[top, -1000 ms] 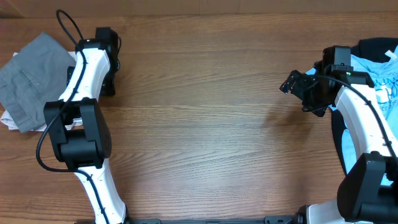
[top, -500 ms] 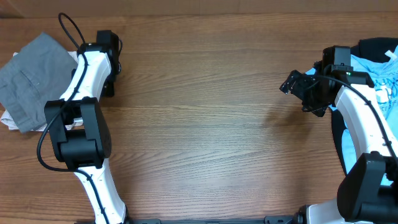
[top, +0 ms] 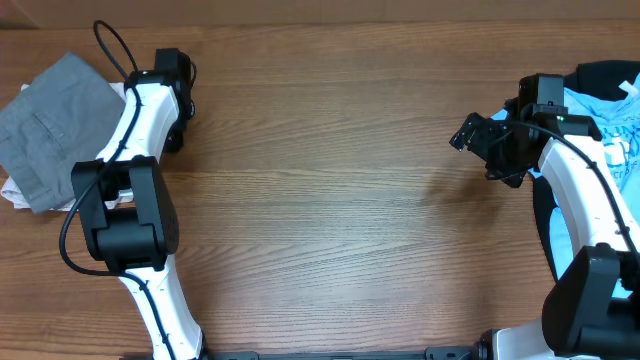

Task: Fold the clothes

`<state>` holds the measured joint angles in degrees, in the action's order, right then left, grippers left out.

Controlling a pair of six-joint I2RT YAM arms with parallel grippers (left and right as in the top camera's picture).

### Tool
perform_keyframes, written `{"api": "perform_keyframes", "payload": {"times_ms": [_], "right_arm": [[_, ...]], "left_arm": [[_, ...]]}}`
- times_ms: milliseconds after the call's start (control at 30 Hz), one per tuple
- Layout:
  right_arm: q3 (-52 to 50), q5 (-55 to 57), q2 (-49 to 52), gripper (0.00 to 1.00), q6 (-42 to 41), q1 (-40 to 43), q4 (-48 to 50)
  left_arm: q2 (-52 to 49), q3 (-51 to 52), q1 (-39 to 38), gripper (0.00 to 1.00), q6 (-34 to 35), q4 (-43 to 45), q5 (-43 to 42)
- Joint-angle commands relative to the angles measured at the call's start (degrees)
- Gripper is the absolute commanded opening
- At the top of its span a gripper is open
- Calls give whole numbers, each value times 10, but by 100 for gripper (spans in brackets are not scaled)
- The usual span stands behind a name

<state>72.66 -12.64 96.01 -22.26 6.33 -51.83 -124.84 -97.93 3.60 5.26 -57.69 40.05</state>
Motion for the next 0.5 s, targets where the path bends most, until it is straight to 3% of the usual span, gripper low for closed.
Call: {"api": "perform_keyframes", "payload": {"times_ms": [0, 133, 200, 367, 467], "right_arm": [[4, 2, -3, 100, 2, 0, 3], [4, 2, -3, 100, 2, 0, 3], [4, 2, -3, 100, 2, 0, 3], [4, 2, -3, 100, 2, 0, 3], [4, 2, -3, 100, 2, 0, 3]], "left_arm": [[-4, 3, 8, 69, -6, 2, 0], [-4, 3, 12, 70, -6, 3, -1], [-4, 3, 12, 63, -6, 5, -1], [-4, 3, 12, 19, -5, 7, -1], [-4, 2, 12, 8, 2, 11, -3]]}}
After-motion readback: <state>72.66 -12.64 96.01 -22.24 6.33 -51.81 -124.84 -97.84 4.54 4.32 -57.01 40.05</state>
